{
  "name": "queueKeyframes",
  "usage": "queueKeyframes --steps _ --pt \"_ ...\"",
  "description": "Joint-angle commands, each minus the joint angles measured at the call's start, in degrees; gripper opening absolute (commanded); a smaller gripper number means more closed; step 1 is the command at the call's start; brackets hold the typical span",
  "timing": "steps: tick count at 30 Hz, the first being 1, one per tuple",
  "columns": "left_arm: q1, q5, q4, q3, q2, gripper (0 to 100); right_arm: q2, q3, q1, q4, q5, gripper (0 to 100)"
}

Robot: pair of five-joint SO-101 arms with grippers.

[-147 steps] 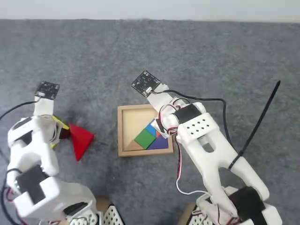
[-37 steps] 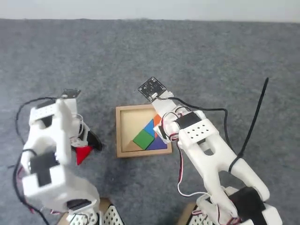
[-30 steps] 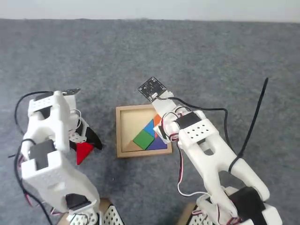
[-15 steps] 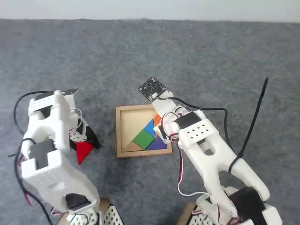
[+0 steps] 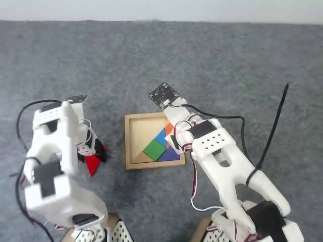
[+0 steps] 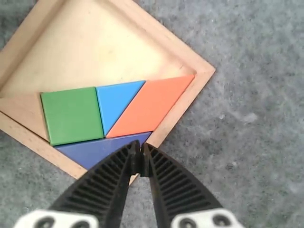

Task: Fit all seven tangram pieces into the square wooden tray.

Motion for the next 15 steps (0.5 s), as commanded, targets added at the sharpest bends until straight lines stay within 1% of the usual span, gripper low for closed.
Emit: queueKeyframes --steps 1,4,5,8,10,13,15 --pt "-0.26 0.88 0.70 4.44 -19.16 23 -2.95 -0.79 0.04 -0.48 -0.44 0.9" --pt "-2.99 1.58 2.46 4.62 -29.98 23 -2.95 -2.55 -0.48 2.07 -0.88 1.3" --pt "-4.31 3.08 2.46 4.62 -33.23 23 -2.95 -3.87 -1.10 3.56 -0.88 2.5" --pt "-9.14 6.15 2.46 4.62 -41.05 23 -2.42 -8.18 -4.18 7.16 -1.76 10.9" --pt "-12.92 6.15 2.55 4.62 -44.66 23 -2.42 -10.55 -8.04 7.96 -5.71 17.0" --pt "-18.64 6.59 2.20 4.62 -47.38 23 -2.24 -14.51 -15.25 7.08 -15.91 23.7" --pt "-22.68 6.24 0.35 5.05 -47.91 23 -0.75 -18.29 -19.91 6.64 -21.19 26.8"
